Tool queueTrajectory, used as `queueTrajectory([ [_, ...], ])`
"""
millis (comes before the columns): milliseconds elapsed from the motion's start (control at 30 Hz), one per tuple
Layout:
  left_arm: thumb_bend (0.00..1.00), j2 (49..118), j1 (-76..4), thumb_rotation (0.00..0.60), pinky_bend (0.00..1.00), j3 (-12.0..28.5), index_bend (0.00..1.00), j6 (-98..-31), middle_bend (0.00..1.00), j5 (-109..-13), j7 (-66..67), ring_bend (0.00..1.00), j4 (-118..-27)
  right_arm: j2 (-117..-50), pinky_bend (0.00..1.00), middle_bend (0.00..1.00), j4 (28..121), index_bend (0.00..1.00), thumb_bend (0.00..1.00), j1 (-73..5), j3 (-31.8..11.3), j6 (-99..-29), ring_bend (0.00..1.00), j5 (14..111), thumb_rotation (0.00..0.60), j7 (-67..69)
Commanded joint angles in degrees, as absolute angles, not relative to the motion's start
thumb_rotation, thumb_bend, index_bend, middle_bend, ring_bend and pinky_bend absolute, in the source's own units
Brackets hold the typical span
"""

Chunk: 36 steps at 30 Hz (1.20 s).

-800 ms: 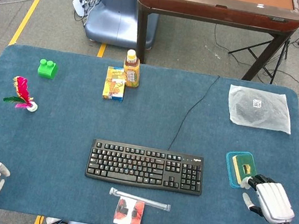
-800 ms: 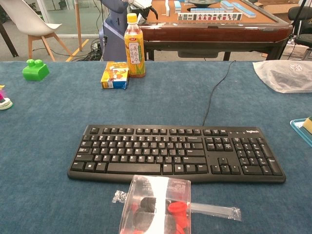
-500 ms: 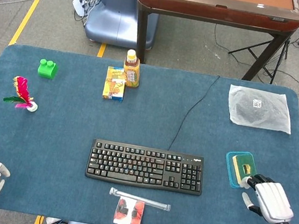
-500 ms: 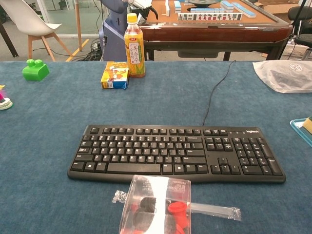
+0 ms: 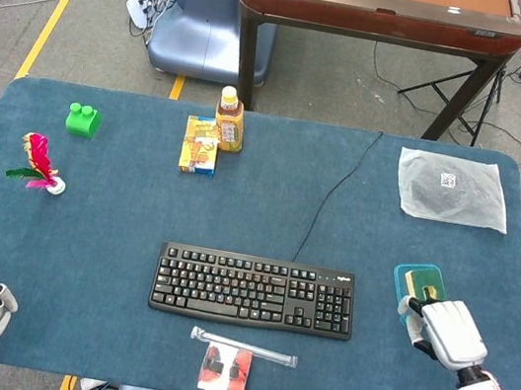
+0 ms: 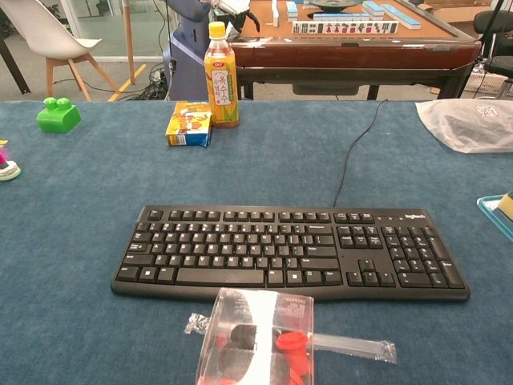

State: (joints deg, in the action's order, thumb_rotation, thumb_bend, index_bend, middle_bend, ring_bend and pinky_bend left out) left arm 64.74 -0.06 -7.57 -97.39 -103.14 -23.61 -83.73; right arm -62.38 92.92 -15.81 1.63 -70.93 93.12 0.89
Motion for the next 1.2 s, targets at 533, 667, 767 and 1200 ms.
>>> queueTrajectory([
  [533, 0.42, 63.5, 0.78, 0.6, 0.67, -7.53, 0.63, -98.72, 0.58, -102.22, -25.41, 0.54, -84.1, -70.48, 1.0, 1.0, 95.46, 0.28, 1.0, -27.41, -4.58, -53.79, 1.0, 79.76, 0.6, -14.92],
  [667, 0.42, 63.34, 0.91, 0.6, 0.67, -7.59, 0.63, -98.83, 0.59, -102.39, -24.93, 0.54, -84.34, -72.47, 1.0, 1.0, 95.15, 0.28, 1.0, -29.45, -5.01, -51.86, 1.0, 78.1, 0.6, -17.4],
  [767, 0.42, 63.26, 1.01, 0.6, 0.67, -7.61, 0.63, -98.96, 0.59, -102.49, -24.69, 0.55, -84.55, -73.56, 1.0, 1.0, 95.56, 0.28, 1.0, -30.58, -5.11, -50.95, 1.0, 77.04, 0.6, -18.77],
  [1200, 0.42, 63.12, 1.11, 0.6, 0.67, -7.61, 0.63, -98.86, 0.59, -102.53, -24.66, 0.55, -84.88, -77.36, 1.0, 1.0, 93.37, 0.28, 1.0, -34.04, -4.58, -47.98, 1.0, 71.24, 0.6, -23.15],
])
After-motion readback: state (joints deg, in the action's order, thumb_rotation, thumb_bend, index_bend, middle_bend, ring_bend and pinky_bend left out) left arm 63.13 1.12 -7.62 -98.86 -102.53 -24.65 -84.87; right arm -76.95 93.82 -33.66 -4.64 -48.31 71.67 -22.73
